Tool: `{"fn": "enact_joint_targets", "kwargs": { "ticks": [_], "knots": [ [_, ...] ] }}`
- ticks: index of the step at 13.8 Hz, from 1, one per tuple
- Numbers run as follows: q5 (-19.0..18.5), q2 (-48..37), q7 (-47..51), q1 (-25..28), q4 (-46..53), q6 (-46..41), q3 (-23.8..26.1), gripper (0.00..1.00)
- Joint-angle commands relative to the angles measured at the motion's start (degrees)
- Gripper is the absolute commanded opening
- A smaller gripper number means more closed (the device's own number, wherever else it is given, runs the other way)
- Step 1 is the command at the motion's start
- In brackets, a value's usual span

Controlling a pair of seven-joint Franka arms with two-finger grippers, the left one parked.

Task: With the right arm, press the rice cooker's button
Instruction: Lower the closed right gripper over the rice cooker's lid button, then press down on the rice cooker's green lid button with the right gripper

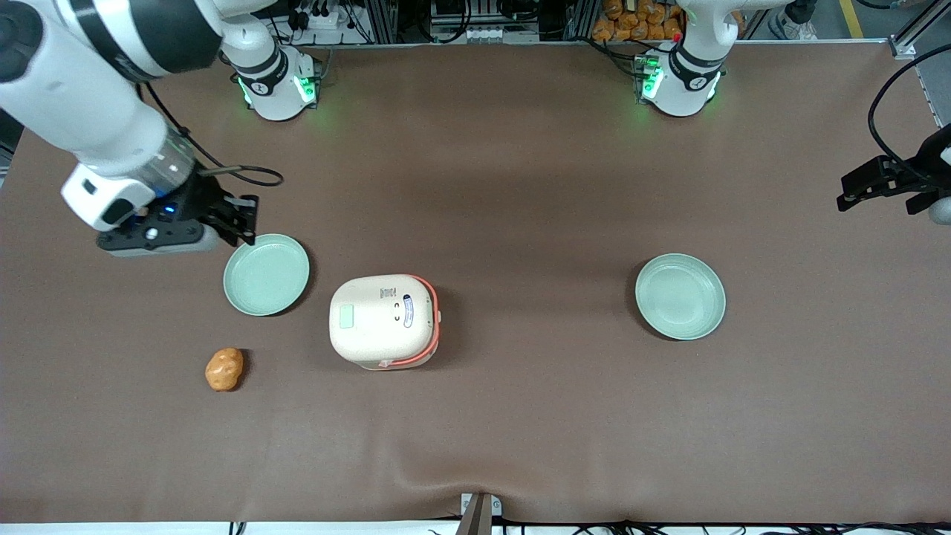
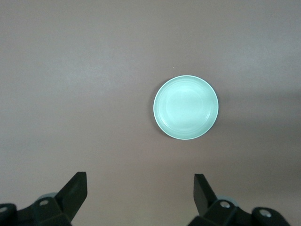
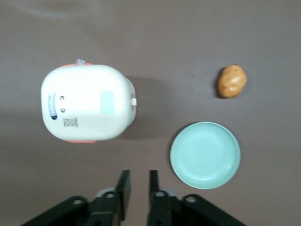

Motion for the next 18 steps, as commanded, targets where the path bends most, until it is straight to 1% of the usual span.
{"fn": "enact_joint_targets", "kwargs": {
  "ticks": [1, 6, 10, 14, 18],
  "knots": [
    [-0.13, 3.06, 2.54, 2.77, 0.56, 3.22, -0.56, 0.00],
    [-0.22, 10.88, 5.71, 4.53, 1.87, 10.96, -0.65, 0.00],
    [-0.74, 17.30, 5.71, 5.41, 6.62, 11.23, -0.65, 0.00],
    [-0.92, 19.33, 5.89, 5.76, 7.07, 11.58, -0.65, 0.00],
    [-2.06, 21.18, 6.06, 5.94, 7.07, 12.54, -0.65, 0.00]
  ]
}}
